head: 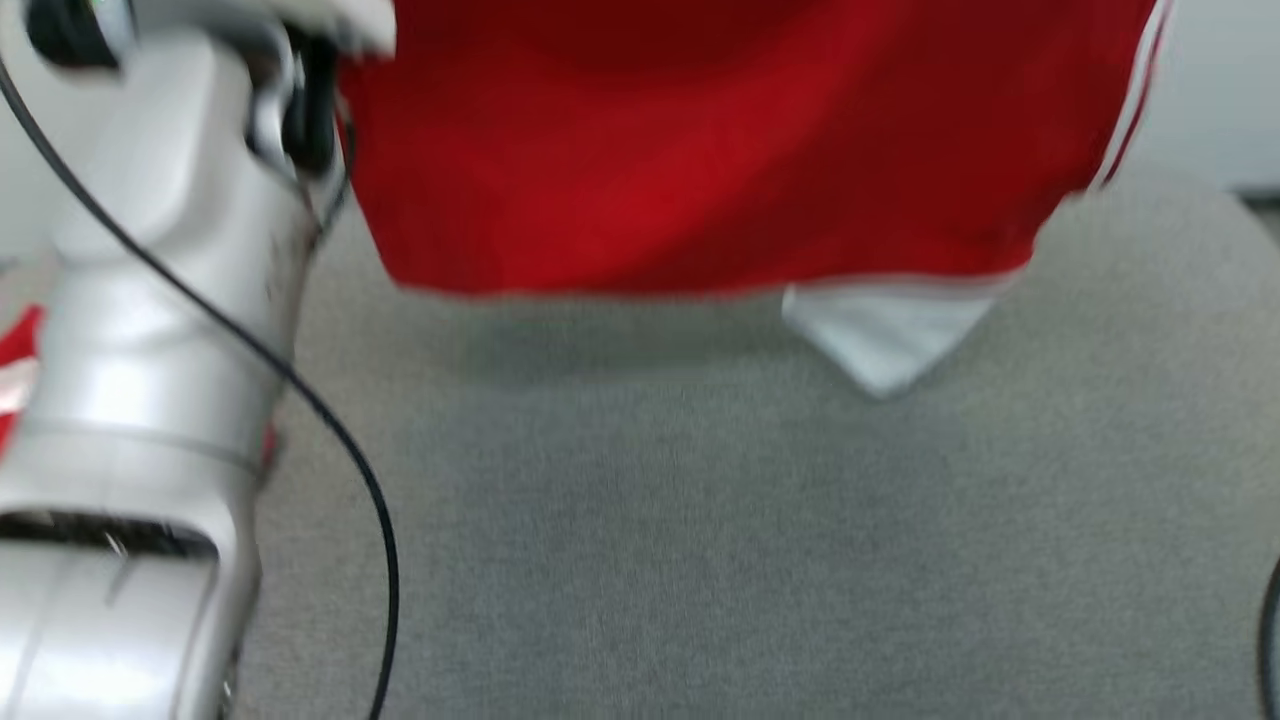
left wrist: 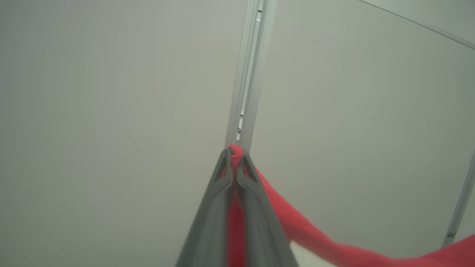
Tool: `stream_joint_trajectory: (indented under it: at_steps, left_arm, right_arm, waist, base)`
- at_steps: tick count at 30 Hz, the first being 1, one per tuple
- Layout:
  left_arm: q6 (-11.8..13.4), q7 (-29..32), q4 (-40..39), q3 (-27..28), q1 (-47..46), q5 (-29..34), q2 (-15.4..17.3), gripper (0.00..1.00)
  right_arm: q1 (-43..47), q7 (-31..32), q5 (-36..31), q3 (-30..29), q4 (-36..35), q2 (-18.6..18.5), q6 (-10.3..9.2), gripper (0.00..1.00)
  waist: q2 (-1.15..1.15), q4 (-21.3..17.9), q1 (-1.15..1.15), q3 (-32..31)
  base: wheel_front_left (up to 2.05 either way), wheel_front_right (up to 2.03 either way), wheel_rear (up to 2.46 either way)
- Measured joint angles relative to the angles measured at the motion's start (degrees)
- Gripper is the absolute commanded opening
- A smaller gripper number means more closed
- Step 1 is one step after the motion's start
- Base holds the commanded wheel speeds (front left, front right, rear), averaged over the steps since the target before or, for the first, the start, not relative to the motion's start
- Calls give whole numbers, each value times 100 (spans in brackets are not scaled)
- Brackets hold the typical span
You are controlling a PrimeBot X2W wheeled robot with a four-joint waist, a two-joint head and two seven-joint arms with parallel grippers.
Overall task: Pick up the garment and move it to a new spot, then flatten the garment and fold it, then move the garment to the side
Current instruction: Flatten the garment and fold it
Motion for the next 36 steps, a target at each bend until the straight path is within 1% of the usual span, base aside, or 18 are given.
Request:
stream_joint_trajectory:
  at_steps: [3, 4, 5, 6, 8, 9, 12, 16, 19, 21, 24, 28, 32, 36]
  left_arm:
    - [114, -49, 109, -34, -869, 41, -26, 0]
    - [157, -71, 137, -13, -1074, 31, -30, 0]
    - [193, -113, 146, 18, -1252, 13, -35, 0]
    - [193, -113, 146, 18, -1252, 13, -35, 0]
    - [272, -127, 86, 89, -1590, -26, -37, 0]
    - [339, -132, -108, 166, -1749, -20, -38, 0]
    - [446, -147, -643, 300, -2065, -13, -41, 0]
    - [502, -153, -1071, 310, -2046, 51, -38, 0]
    - [547, -153, -1274, 305, -1979, 46, -54, 0]
    - [547, -153, -1330, 292, -1870, 43, -46, 0]
    - [543, -153, -1357, 307, -1706, 88, -47, 0]
    - [438, -153, -1194, 322, -1338, 188, -44, 0]
    - [330, -153, -944, 348, -1078, 353, -47, 0]
    - [268, -153, -739, 354, -743, 494, -45, 0]
  right_arm:
    - [-775, -102, -143, -103, -11, -38, 0, 0]
    - [-931, -114, -179, -215, -22, -8, 0, 0]
    - [-1044, -119, -226, -397, -187, 19, 0, 0]
    - [-1044, -119, -226, -397, -187, 19, 0, 0]
    - [-1298, -129, -474, -814, -686, 96, 0, 0]
    - [-1394, -142, -608, -1058, -936, 163, 0, 0]
    - [-1326, -144, -950, -1501, -1523, 453, 0, 0]
    - [-1010, -143, -1293, -2136, -2131, 791, 1, 0]
    - [-803, -143, -1345, -2450, -2429, 992, 1, 0]
    - [-616, -143, -1228, -2741, -2644, 1106, 0, 0]
    - [-270, -144, -1144, -2815, -2864, 1189, 0, 0]
    - [301, -143, -1144, -2736, -2866, 1225, 0, 0]
    - [686, -144, -1049, -2572, -2762, 1212, 0, 0]
    - [1084, -143, -876, -2549, -2621, 1201, 0, 0]
  waist:
    - [0, 8, 0, 580]
    - [0, 11, 0, 777]
    - [0, 14, 0, 979]
    - [0, 14, 0, 979]
    - [0, 20, 0, 1362]
    - [0, 23, 0, 1552]
    - [0, 22, 0, 2081]
    - [0, -11, 0, 2677]
    - [0, -39, 0, 3033]
    - [0, -52, 1, 3235]
    - [0, -57, 0, 3494]
    - [0, -12, 0, 3710]
    - [0, 61, 0, 3776]
    - [0, 101, 0, 3751]
  base:
    - [0, 0, 0]
    - [0, 0, 0]
    - [0, 0, 0]
    - [0, 0, 0]
    - [0, 0, 0]
    - [0, 0, 0]
    - [0, 0, 0]
    - [0, 0, 0]
    - [0, 0, 0]
    - [0, 0, 0]
    - [0, 0, 0]
    - [0, 0, 0]
    - [0, 0, 0]
    - [0, 0, 0]
